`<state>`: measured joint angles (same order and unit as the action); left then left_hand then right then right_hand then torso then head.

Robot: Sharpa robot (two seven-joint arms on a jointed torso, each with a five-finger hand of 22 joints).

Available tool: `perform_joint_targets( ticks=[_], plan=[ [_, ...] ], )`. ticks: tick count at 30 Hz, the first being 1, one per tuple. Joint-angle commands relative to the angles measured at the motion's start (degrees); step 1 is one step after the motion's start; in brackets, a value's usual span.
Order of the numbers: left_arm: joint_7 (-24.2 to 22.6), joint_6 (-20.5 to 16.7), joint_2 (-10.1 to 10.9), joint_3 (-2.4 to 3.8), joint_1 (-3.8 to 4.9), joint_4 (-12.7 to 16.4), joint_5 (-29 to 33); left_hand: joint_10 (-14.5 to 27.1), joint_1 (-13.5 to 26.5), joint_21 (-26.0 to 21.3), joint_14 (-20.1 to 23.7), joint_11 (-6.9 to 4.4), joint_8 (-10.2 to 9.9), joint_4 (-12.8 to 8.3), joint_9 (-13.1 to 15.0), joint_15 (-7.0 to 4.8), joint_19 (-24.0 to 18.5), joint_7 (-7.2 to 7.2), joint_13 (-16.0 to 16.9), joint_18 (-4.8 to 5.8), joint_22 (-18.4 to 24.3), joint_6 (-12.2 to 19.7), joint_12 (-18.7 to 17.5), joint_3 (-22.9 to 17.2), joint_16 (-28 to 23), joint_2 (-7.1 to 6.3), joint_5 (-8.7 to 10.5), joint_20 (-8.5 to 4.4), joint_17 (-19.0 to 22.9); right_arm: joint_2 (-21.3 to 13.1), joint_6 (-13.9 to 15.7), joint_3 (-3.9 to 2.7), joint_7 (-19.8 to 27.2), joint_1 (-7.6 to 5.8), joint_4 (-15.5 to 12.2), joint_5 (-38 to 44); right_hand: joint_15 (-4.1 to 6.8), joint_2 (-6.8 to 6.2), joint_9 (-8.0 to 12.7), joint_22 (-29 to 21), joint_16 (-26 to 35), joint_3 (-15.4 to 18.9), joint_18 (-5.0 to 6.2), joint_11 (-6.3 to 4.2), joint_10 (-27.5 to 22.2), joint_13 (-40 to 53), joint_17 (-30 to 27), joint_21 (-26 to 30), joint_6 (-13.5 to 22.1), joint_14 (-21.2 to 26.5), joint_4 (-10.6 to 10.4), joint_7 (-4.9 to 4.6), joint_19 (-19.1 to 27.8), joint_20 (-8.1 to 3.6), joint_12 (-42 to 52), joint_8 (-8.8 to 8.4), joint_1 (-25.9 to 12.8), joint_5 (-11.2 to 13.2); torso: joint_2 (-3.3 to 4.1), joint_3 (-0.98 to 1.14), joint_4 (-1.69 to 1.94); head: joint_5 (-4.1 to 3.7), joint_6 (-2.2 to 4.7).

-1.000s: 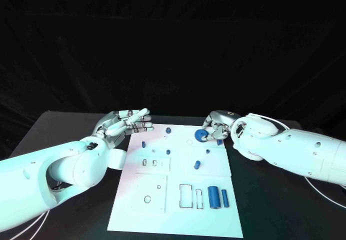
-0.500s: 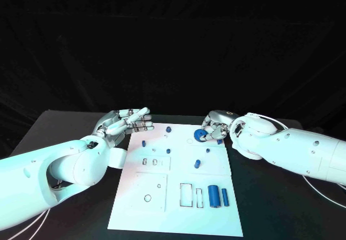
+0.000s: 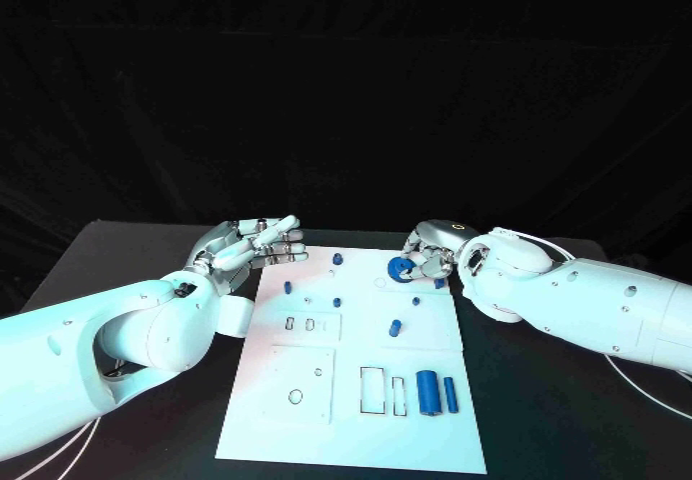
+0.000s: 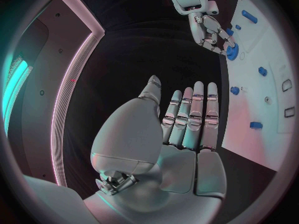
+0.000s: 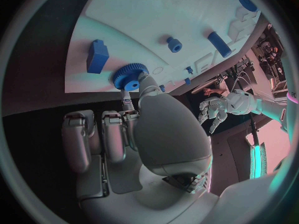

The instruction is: Assemble the parts on the task board

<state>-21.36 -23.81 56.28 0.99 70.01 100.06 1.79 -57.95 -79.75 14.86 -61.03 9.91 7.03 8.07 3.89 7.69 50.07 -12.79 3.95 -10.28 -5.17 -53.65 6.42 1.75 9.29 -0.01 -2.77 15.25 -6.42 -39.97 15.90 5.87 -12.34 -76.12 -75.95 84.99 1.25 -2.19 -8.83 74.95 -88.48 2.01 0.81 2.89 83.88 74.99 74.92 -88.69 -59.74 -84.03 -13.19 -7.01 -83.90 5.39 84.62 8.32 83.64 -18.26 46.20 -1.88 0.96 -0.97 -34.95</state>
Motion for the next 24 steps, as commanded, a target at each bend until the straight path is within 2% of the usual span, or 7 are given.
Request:
perform_joint_targets(
  ticks=[1, 6, 10, 18, 24],
  plan=[
    [-0.24, 1.24, -0.14, 0.04, 0.07, 0.04, 0.10, 0.03, 0.08, 0.09, -0.30, 0.35, -0.23, -0.16, -0.09, -0.03, 0.42, -0.47, -0.04, -0.32, 0.06, 0.10, -0.37, 0.26, -0.12, 0.40, -0.16, 0.07, -0.09, 0.08, 1.14, 0.04, -0.66, 0.07, -0.30, 2.99, 0.43, 0.44, -0.10, 13.95, -0.31, -0.40, -0.47, -0.42, 1.14, 8.94, 12.27, -0.41, -0.60, -5.33, -0.05, 0.14, -5.20, -0.49, 0.25, -0.04, 0.39, -0.19, 0.02, 0.00, 0.00, -0.01, -0.01],
    [-0.25, 1.24, -0.15, 0.04, 0.07, 0.02, 0.10, 0.03, 0.08, 0.09, -0.30, 0.35, -0.23, -0.16, -0.09, -0.03, 0.42, -0.47, -0.04, -0.32, 0.06, 0.10, -0.37, 0.26, -0.12, 0.40, -0.16, 0.07, -0.09, 0.09, 0.93, 0.04, -0.50, 0.08, -0.55, 3.21, 0.51, 0.41, -0.10, 13.95, -0.30, -0.47, -0.47, -0.44, 1.17, 8.97, 12.24, -0.41, -0.68, -5.32, -0.03, 0.19, -5.19, -0.55, 0.28, -0.03, 0.38, -0.19, 0.02, 0.01, 0.00, 0.06, -0.10],
    [-0.23, 1.24, -0.16, 0.04, 0.07, 0.00, 0.10, 0.03, 0.08, 0.09, -0.30, 0.35, -0.23, -0.16, -0.09, -0.03, 0.42, -0.47, -0.04, -0.32, 0.06, 0.10, -0.37, 0.26, -0.12, 0.40, -0.16, 0.07, -0.09, -0.03, 1.91, 0.04, -0.33, 0.08, -1.30, 3.14, 0.56, 0.42, -0.11, 13.97, -0.29, -0.54, -0.47, -0.48, 1.18, 8.98, 12.23, -0.42, -0.79, -5.32, -0.03, 0.24, -5.21, -0.60, 0.28, -0.01, 0.36, -0.19, 0.02, 0.02, 0.00, 0.07, -0.09],
    [-0.20, 1.26, -0.17, 0.04, 0.07, -0.27, 0.11, 0.03, 0.08, 0.09, -0.30, 0.35, -0.23, -0.16, -0.09, -0.03, 0.42, -0.47, -0.04, -0.32, 0.06, 0.10, -0.37, 0.26, -0.12, 0.40, -0.16, 0.07, -0.09, 0.09, 5.42, -0.02, -2.11, -0.36, -5.87, 5.51, 0.74, 0.42, -0.08, 14.46, -0.38, -1.35, -0.62, -0.79, 1.33, 9.12, 12.43, -0.82, -1.29, -5.37, 0.15, 0.45, -5.61, -0.90, 0.37, -0.08, 0.44, -1.21, -0.01, -0.04, 0.06, 0.27, 0.14],
    [-0.19, 1.27, -0.32, 0.04, 0.07, -0.40, 0.11, 0.03, 0.08, 0.09, -0.30, 0.35, -0.23, -0.16, -0.09, -0.03, 0.42, -0.47, -0.04, -0.32, 0.06, 0.10, -0.37, 0.26, -0.12, 0.40, -0.16, 0.07, -0.09, 2.51, 6.90, -0.03, -4.31, -0.74, -7.06, 8.39, 0.77, 0.45, -0.08, 14.78, -0.38, -1.75, -0.72, -0.87, 1.33, 9.11, 12.44, -1.08, -1.48, -5.37, 0.27, 0.54, -5.87, -0.95, 0.35, -0.11, 0.59, -1.48, 0.02, -0.10, 0.23, 0.39, 0.30]
  ],
)
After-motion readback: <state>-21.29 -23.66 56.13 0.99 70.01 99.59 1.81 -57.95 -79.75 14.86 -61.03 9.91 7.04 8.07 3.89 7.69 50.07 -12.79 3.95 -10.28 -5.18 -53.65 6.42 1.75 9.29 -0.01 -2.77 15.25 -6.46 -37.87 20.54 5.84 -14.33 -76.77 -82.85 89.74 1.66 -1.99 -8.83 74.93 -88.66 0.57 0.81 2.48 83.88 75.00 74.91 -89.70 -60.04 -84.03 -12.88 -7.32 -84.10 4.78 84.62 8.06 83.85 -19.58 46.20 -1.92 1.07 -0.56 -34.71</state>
